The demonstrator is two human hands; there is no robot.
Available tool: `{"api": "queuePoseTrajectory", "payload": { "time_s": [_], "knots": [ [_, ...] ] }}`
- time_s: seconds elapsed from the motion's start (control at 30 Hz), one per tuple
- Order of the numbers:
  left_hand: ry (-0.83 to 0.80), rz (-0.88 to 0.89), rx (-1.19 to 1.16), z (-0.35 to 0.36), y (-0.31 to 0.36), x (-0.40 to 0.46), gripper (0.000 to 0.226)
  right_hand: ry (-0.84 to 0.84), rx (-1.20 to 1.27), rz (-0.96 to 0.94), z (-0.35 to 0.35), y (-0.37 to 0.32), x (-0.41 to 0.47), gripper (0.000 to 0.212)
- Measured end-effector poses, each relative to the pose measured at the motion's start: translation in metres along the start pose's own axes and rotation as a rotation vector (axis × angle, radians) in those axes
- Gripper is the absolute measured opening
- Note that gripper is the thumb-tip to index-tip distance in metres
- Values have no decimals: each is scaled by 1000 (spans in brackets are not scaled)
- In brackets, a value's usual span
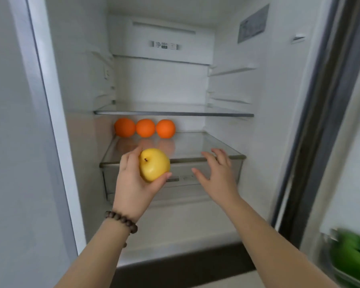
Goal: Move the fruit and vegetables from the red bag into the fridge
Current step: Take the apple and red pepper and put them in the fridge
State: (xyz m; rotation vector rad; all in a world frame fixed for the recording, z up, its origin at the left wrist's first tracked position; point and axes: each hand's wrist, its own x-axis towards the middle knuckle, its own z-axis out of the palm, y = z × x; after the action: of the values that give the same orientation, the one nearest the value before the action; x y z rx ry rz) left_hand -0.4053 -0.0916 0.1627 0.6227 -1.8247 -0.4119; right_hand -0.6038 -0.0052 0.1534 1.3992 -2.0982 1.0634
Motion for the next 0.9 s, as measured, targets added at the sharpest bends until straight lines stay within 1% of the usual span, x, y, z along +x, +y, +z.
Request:
{"api": "queuePoseTrajectory", "payload": {
  "time_s": [0.1,0.2,0.27,0.33,0.4,0.5,0.63,0.77,0.9],
  "knots": [
    [31,-20,-16,9,-9,26,86,48,-89,-34,28,5,26,67],
    [1,-6,-3,31,-10,54,80,137,-124,-71,44,22,34,64],
    [-57,-7,13,51,-8,77,77,205,-129,-114,52,33,34,59],
    [-166,-34,48,74,-8,98,78,260,-130,-138,57,40,34,54],
    [-300,-76,84,95,-12,118,78,310,-118,-137,60,47,34,52],
    [-423,-158,119,118,-19,145,81,380,-103,-123,60,58,33,51],
    [-581,-222,32,148,-18,168,86,419,-87,-148,61,68,32,47],
    [-610,-283,16,182,-16,184,91,426,-77,-157,63,70,32,44],
    [-640,-274,42,204,-20,199,82,453,-87,-165,70,72,34,43]
  ]
}}
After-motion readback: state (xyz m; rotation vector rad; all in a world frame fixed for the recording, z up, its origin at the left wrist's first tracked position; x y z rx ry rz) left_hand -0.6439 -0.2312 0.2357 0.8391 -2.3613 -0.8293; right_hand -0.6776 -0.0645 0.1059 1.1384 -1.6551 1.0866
